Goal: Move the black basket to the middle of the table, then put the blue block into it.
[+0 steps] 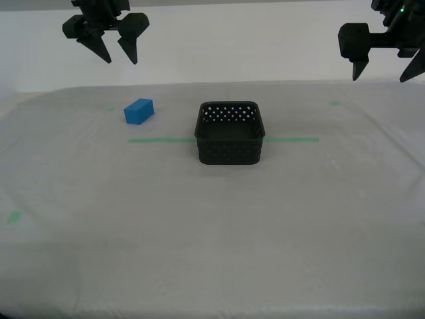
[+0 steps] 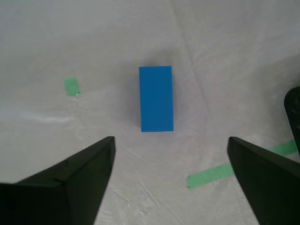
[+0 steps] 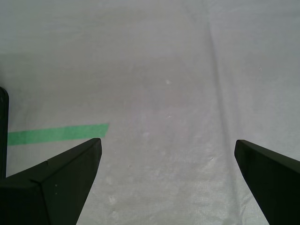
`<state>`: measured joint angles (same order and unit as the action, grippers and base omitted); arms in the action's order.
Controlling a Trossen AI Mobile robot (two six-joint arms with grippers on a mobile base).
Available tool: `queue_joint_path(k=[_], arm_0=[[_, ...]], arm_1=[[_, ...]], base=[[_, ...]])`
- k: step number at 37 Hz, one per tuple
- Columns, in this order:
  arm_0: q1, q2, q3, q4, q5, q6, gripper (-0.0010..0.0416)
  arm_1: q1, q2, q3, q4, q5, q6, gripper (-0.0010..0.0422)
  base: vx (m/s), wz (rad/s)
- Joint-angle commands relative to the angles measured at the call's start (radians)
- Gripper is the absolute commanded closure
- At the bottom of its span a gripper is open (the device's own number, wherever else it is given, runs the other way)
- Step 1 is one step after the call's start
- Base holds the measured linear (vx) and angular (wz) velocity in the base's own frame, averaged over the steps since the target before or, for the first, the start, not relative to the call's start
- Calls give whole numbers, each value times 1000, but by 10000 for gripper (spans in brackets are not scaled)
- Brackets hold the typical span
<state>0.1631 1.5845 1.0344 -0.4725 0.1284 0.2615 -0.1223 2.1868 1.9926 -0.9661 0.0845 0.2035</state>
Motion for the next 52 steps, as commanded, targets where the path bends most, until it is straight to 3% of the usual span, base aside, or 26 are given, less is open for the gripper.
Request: queue_joint_path(k=[1,8,14,17,41,52], arm_0=[[0,0,0,1,0,0,7],[0,0,0,1,0,0,7],[0,0,0,1,0,0,7],[0,0,0,1,0,0,7],[0,0,0,2,0,0,7],[0,0,0,1,0,0,7]], arm_1=[[0,0,1,2,1,59,8],[-1,1,1,19,-6,82,41],[-1,1,1,29,-19,75,5],[-2,1,1,24,-24,65,21],[-10,42,-66,107,-24,50,11],[-31,134,-67,129,-24,51,11]], base=[[0,0],[0,0],[0,0],[0,0],[0,0],[0,0]])
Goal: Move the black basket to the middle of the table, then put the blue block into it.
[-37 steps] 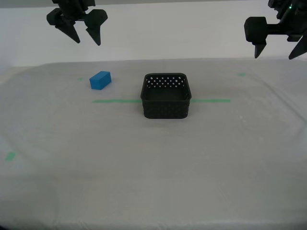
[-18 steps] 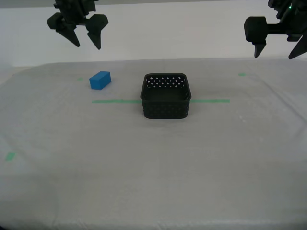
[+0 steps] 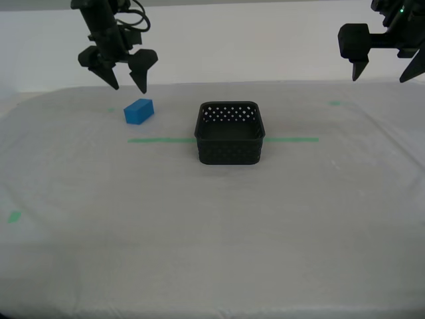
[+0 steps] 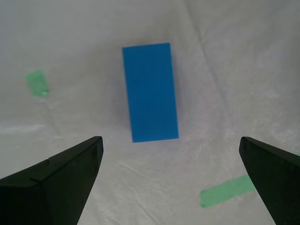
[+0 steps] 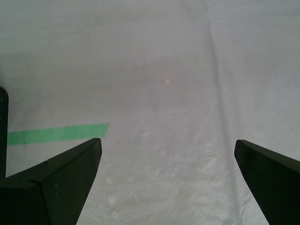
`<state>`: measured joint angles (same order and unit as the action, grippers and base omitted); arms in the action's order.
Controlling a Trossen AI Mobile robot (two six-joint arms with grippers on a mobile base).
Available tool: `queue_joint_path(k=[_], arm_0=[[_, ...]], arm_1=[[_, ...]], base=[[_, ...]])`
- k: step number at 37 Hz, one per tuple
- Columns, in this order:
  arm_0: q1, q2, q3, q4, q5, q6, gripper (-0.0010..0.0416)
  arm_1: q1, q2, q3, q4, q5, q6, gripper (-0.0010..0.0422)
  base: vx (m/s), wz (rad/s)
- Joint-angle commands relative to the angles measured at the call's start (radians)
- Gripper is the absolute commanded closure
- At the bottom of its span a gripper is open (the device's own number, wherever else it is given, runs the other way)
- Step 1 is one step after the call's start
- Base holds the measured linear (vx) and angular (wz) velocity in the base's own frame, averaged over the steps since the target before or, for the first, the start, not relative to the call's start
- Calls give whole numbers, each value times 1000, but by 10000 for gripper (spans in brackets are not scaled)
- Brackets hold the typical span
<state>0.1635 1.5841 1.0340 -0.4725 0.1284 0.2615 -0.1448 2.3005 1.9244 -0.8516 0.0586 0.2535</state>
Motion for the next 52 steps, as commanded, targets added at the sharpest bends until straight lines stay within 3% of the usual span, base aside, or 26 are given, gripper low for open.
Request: queue_joint_path(k=[1,10,17,52], arm_0=[[0,0,0,2,0,0,7],[0,0,0,5,0,0,7],[0,0,1,6,0,0,7],[0,0,0,8,0,0,7]], arm_1=[[-10,31,2,21,2,1,11],[-17,84,1,72,0,-23,11],[-17,84,-11,124,-64,-34,11],[-12,84,-95,372,-79,-75,11]], base=[[0,0],[0,0],[0,0],[0,0]])
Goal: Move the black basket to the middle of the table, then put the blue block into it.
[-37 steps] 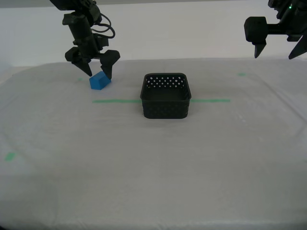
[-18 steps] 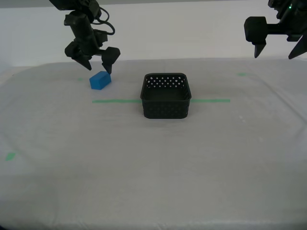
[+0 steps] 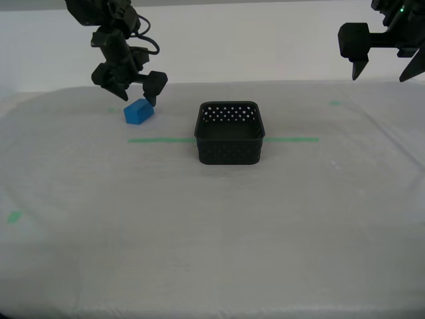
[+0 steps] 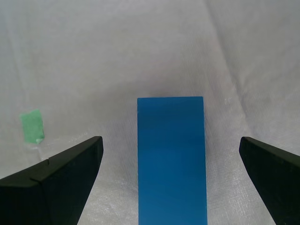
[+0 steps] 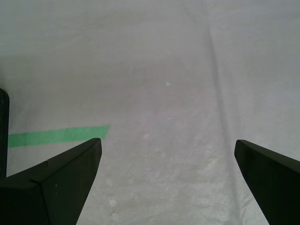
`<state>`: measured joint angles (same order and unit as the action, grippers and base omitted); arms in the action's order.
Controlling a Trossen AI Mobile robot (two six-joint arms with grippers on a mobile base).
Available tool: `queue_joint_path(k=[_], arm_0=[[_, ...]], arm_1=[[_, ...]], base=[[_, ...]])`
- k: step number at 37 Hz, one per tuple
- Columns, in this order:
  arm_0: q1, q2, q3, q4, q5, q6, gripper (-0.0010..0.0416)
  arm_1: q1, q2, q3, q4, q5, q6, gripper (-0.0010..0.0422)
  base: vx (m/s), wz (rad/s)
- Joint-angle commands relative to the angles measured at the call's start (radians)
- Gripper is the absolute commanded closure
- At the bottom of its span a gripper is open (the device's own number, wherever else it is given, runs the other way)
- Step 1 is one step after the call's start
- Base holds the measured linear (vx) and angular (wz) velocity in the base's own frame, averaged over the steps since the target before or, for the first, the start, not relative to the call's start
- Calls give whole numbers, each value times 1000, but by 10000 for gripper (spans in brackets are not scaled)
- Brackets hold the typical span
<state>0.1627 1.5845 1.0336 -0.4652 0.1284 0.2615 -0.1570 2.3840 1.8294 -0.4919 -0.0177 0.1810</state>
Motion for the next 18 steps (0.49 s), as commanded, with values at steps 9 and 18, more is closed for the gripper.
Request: queue_joint_path(k=[9,18], arm_0=[[1,0,0,1,0,0,7],[1,0,0,1,0,0,7]], arm_1=[[0,0,-6,37,-8,-17,11],[0,0,-64,90,-9,-44,11]], base=[[0,0],[0,0]])
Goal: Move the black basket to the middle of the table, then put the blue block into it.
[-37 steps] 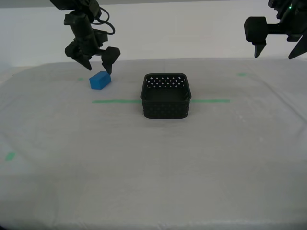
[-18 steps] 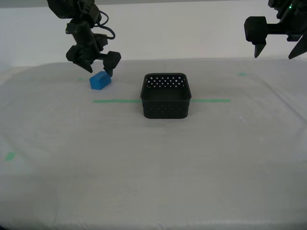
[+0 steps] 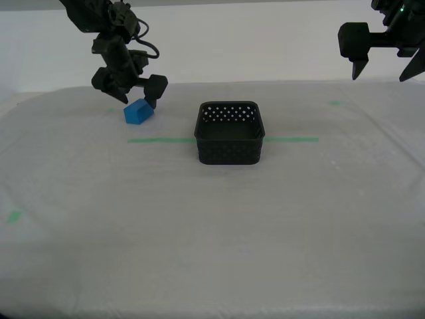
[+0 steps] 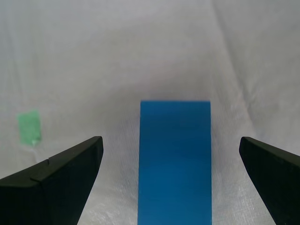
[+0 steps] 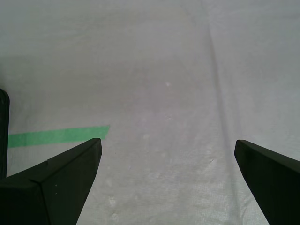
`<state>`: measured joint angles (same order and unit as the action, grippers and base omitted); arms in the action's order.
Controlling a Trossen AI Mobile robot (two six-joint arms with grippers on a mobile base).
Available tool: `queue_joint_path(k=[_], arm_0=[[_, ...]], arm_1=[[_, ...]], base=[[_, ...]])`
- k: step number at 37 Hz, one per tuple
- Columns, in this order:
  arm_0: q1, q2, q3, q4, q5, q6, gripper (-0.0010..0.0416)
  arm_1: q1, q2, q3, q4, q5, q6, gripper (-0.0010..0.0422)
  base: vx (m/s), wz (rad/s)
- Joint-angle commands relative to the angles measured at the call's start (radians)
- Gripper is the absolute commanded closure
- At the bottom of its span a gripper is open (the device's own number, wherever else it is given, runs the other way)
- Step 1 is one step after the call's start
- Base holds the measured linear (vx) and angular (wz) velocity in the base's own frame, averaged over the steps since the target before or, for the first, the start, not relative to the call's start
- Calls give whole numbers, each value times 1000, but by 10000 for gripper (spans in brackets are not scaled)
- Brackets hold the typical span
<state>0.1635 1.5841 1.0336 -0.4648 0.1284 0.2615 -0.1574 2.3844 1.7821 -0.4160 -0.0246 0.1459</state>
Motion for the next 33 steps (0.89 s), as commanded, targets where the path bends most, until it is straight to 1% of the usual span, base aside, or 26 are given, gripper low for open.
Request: queue_joint_path(k=[1,10,15,27,29,33], arm_0=[[0,0,0,0,0,0,7],[0,0,0,1,0,0,7],[0,0,0,1,0,0,7],[0,0,0,1,0,0,7],[0,0,0,1,0,0,7],[0,0,0,1,0,0,7]], arm_1=[[0,0,-21,22,-2,-9,11],[-3,0,-34,48,6,-9,11],[-5,0,-39,48,16,-23,11],[-8,0,-51,48,16,-23,12],[-8,0,-51,47,16,-22,17],[-7,0,-51,47,9,-23,41]], base=[[0,0],[0,0],[0,0],[0,0],[0,0],[0,0]])
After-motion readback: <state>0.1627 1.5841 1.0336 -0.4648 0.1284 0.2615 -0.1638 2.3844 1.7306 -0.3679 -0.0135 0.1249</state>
